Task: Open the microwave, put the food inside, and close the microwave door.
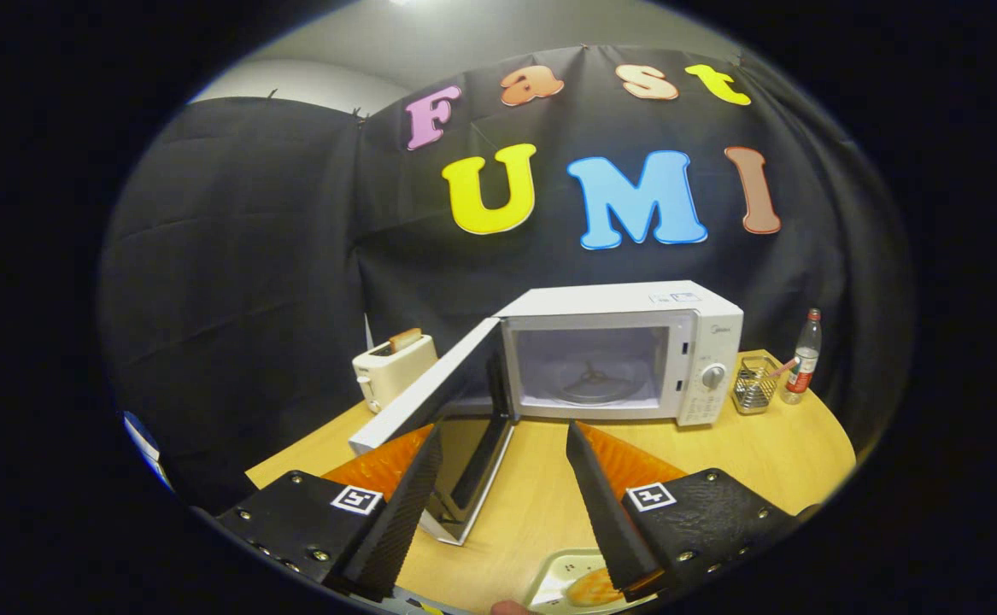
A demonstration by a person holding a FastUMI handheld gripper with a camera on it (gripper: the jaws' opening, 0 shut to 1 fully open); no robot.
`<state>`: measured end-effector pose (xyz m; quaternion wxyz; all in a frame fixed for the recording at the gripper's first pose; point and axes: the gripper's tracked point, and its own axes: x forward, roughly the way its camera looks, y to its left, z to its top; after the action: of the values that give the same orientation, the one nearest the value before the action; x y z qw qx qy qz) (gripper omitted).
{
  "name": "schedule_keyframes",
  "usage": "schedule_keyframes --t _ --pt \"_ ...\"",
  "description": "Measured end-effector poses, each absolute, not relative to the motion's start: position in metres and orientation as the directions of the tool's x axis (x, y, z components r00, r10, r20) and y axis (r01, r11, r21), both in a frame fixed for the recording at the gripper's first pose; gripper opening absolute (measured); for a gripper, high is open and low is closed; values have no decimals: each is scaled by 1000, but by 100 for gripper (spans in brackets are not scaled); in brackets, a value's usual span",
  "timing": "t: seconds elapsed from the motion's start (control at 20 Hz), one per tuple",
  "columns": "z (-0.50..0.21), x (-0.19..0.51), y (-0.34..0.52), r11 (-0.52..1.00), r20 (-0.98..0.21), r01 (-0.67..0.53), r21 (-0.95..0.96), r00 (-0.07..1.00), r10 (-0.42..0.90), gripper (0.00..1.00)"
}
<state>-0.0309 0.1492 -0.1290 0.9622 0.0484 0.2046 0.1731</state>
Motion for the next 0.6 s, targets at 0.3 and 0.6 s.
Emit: schedule_keyframes --t 0.3,0.6 --pt "-190 -30 104 966 -537 -201 161 803 257 89" --pt "-245 -50 78 979 -663 -144 147 719 206 89"
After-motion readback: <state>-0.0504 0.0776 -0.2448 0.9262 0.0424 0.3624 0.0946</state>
